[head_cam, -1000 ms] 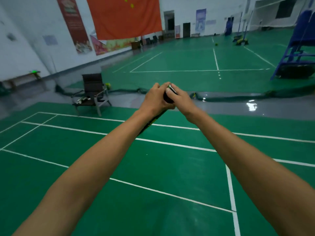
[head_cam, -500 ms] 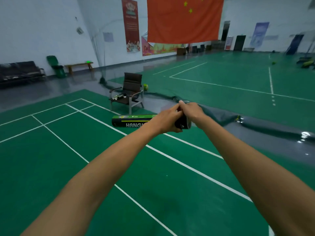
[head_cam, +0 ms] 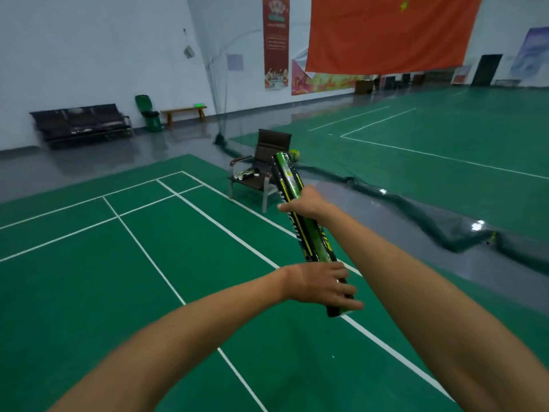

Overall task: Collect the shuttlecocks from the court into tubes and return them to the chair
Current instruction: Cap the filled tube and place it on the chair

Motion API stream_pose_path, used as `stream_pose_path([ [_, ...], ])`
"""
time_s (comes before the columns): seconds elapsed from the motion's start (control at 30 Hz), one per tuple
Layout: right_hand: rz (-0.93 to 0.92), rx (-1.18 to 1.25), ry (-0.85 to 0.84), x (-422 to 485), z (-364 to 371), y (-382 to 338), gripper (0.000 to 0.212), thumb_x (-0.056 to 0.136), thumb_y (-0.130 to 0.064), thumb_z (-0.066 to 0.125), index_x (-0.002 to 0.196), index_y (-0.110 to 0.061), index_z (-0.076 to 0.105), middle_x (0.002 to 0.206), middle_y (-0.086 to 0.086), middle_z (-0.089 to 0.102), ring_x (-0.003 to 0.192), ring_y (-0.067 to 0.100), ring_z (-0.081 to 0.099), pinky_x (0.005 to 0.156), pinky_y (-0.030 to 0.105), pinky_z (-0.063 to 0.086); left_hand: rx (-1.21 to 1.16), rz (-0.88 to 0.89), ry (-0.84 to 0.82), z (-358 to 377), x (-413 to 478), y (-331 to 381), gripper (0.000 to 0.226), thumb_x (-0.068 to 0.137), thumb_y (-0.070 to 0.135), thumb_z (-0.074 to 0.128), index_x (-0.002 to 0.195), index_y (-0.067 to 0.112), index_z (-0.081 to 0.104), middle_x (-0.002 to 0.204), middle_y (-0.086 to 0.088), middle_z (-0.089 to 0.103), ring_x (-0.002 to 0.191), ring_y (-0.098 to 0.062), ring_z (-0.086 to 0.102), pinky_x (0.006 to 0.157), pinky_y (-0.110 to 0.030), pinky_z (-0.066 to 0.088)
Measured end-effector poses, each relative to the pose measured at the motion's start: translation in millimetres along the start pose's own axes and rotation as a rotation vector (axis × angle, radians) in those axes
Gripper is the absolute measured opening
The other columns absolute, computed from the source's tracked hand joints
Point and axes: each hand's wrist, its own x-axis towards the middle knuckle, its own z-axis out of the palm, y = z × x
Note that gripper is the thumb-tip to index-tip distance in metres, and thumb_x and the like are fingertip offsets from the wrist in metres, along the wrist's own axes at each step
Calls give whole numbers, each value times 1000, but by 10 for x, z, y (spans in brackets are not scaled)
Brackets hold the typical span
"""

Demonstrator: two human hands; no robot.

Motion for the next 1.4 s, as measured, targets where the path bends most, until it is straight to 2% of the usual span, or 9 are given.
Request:
stream_pose_path([
  [0.1, 15, 83, 55, 766, 323, -116, 82, 80, -32, 85, 140, -1, 40, 133, 18, 56, 122, 36, 58, 96, 42, 52, -22, 41, -40, 554, -281, -6, 48, 101, 0, 40, 144, 17, 52, 117, -9, 60, 95, -33, 51, 97, -49, 41],
  [0.2, 9, 169, 48, 1538, 673, -228, 70, 74, -28, 88, 125, -2, 48, 120, 16, 59, 110, 33, 60, 84, 40, 53, -186, -14, -186, 1110, -773, -251, 48, 98, 5, 40, 138, 24, 58, 113, -5, 61, 102, -32, 55, 111, -50, 35],
  [0.37, -26, 268, 33, 2892, 1138, -553, 100, 65, -26, 93, 144, -4, 34, 131, 16, 57, 116, 35, 58, 96, 45, 53, -151, -205, -390, 2167, -1721, -1177, 62, 83, 75, 58, 126, 31, 63, 135, 1, 59, 134, -28, 50, 125, -56, 16],
  [0.47, -122, 281, 92, 3667, 1327, -856, 86, 61, -25, 95, 126, -11, 41, 115, 10, 62, 106, 32, 62, 91, 44, 54, -387, -577, -200, 2650, -2460, -1873, 59, 90, 73, 45, 107, 24, 73, 125, -3, 68, 121, -28, 60, 119, -51, 33],
  [0.57, -260, 308, 121, 4287, 1523, -1158, 71, 62, -21, 95, 110, -16, 43, 92, -3, 60, 86, 21, 61, 76, 33, 47, -269, -1028, 2, 3034, -3145, -2558, 63, 88, 73, 43, 97, 21, 77, 114, -6, 71, 103, -30, 68, 100, -44, 51],
  [0.77, -479, 270, 58, 5465, 1909, -1766, 72, 66, -24, 94, 122, -16, 50, 105, -3, 64, 94, 16, 61, 75, 28, 43, -682, -1766, 405, 3668, -3914, -3800, 73, 87, 66, 65, 137, 14, 58, 130, -6, 65, 117, -23, 60, 98, -42, 51],
  [1.1, -566, 137, 11, 8079, 2740, -2719, 70, 69, -19, 89, 127, -20, 49, 108, 0, 69, 96, 20, 65, 77, 35, 54, -1038, -1912, 951, 5576, -4787, -5758, 64, 72, 32, 93, 123, 18, 56, 119, 2, 70, 111, -17, 65, 93, -33, 53],
  [1.27, -457, -44, -45, 9465, 2848, -3137, 109, 68, -22, 92, 155, -21, 26, 149, 11, 47, 135, 34, 48, 108, 51, 45, -1045, -1864, 910, 6498, -5380, -6776, 56, 72, 25, 93, 114, 21, 57, 108, 7, 68, 102, -15, 63, 83, -28, 49],
  [1.4, -400, -191, -42, 10416, 2843, -3198, 106, 79, -23, 86, 160, -17, 17, 160, 16, 28, 142, 38, 38, 114, 49, 39, -1018, -1824, 792, 7243, -5650, -7390, 56, 70, 29, 92, 112, 21, 57, 108, 6, 70, 101, -20, 64, 86, -39, 54],
])
